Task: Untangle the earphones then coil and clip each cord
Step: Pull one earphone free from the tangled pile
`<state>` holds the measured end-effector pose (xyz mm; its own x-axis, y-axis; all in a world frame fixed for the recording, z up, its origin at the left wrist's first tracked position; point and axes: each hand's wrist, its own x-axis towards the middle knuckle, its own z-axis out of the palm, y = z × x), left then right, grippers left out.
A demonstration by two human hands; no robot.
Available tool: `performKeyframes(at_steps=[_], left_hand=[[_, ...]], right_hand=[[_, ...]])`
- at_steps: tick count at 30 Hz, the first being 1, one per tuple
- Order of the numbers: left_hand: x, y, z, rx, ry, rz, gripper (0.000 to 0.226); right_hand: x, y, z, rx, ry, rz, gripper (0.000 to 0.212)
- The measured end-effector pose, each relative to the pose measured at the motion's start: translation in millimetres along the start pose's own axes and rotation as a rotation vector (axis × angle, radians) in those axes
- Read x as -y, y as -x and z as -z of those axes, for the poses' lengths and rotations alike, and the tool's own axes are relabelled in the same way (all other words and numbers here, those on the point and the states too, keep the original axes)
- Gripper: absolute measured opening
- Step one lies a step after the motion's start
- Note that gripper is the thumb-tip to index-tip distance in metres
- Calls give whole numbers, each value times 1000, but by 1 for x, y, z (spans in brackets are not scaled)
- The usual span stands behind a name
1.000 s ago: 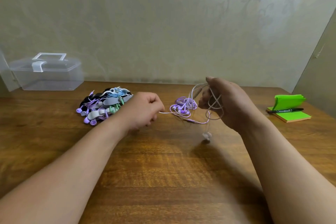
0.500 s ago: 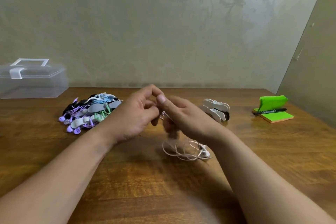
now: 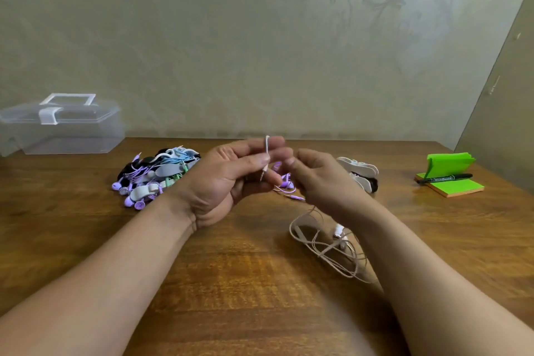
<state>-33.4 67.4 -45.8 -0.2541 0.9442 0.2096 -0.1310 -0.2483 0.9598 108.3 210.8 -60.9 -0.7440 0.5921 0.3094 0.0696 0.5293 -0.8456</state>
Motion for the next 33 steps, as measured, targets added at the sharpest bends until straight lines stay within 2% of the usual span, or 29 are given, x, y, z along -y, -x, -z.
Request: performKeyframes(at_steps=[3,8,12,15,19,23,25,29,33], left_hand=[[0,-4,8,-126,-81,-58,38],[4,-6,17,-205,-418,-109,54],[1,-2,20,-183,-588,-108,68],[3,3,19,-131,-686,-85,65],[5,2,16,-137,-579,3,60],[-3,1,21,-58,-280,106,52],[-3,1,21,-91,-213,109,45],[5,-3,14,-238,-345,51,30],[1,-6,14,-346,-405,83,23]], right_hand=[[14,8,-13,151,85,38,28],[30,11,-15,190,481,61,20],[40,12,2,180,535,26,13],[41,11,2,185,498,63,14],[31,8,1,158,580,81,12],[23,5,10,16,536,75,11],[18,1,13,-35,519,62,13],[7,-4,14,-129,534,10,11],[1,-7,19,-243,521,-76,16]])
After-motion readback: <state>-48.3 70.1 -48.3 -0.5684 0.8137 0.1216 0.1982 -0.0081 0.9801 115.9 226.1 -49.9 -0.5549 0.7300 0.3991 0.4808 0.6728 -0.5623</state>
